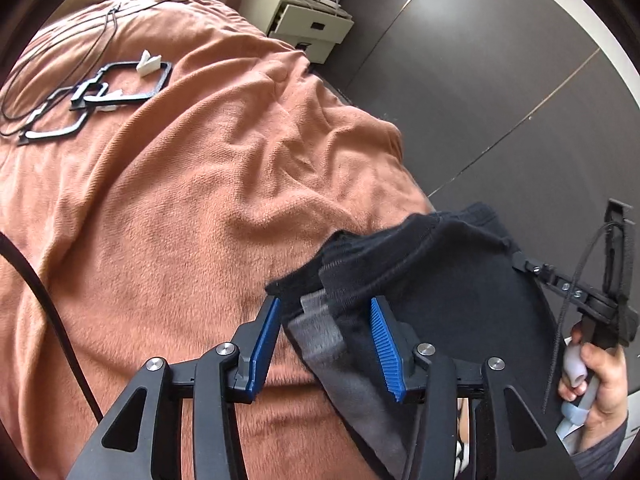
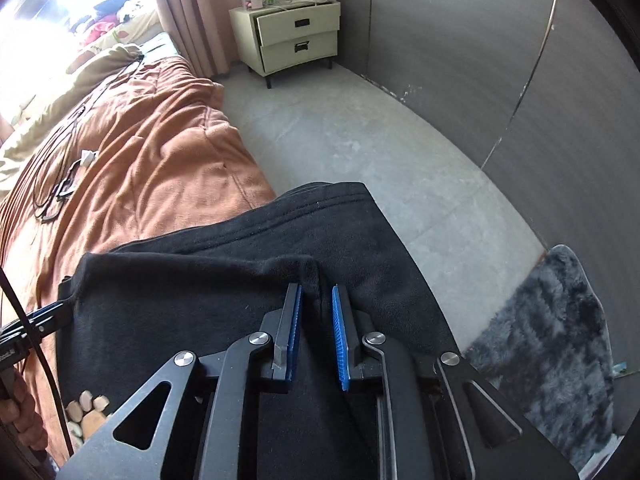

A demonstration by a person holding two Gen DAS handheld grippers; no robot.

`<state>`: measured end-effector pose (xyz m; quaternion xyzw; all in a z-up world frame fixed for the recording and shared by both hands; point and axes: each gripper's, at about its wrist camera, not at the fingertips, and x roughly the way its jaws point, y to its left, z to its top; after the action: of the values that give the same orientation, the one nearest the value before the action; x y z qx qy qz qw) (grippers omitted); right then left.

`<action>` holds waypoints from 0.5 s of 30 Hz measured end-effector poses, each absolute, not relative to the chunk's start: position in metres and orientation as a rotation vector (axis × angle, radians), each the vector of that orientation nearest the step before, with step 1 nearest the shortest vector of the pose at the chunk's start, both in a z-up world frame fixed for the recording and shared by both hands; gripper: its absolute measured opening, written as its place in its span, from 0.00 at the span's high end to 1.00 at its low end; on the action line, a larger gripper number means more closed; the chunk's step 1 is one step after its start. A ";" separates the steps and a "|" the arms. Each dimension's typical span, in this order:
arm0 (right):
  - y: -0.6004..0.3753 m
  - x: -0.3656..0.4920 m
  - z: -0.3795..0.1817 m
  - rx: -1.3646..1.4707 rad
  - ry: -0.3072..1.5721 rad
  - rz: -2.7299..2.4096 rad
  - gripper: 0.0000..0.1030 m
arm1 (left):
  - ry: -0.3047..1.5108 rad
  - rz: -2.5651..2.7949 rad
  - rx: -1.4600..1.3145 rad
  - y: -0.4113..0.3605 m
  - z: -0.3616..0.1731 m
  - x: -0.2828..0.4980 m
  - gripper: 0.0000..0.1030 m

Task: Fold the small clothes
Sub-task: 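Lower the held t-shirt onto the bed edge and open both tools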

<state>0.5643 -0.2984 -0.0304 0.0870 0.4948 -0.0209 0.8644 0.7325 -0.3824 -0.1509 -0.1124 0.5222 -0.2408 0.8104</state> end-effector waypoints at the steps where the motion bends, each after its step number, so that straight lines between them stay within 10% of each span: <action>1: -0.298 0.558 -0.026 0.179 1.025 -0.039 0.89 | 1.114 -0.521 -0.234 -0.382 -0.148 0.728 0.52; 15: -0.319 0.422 -0.016 0.136 0.996 0.012 0.89 | 1.147 -0.602 -0.210 -0.403 -0.138 0.656 0.52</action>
<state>0.4222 -0.3188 -0.0164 0.0653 0.4772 0.0060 0.8763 0.6557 -0.4029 -0.1384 -0.0976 0.5334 -0.2797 0.7923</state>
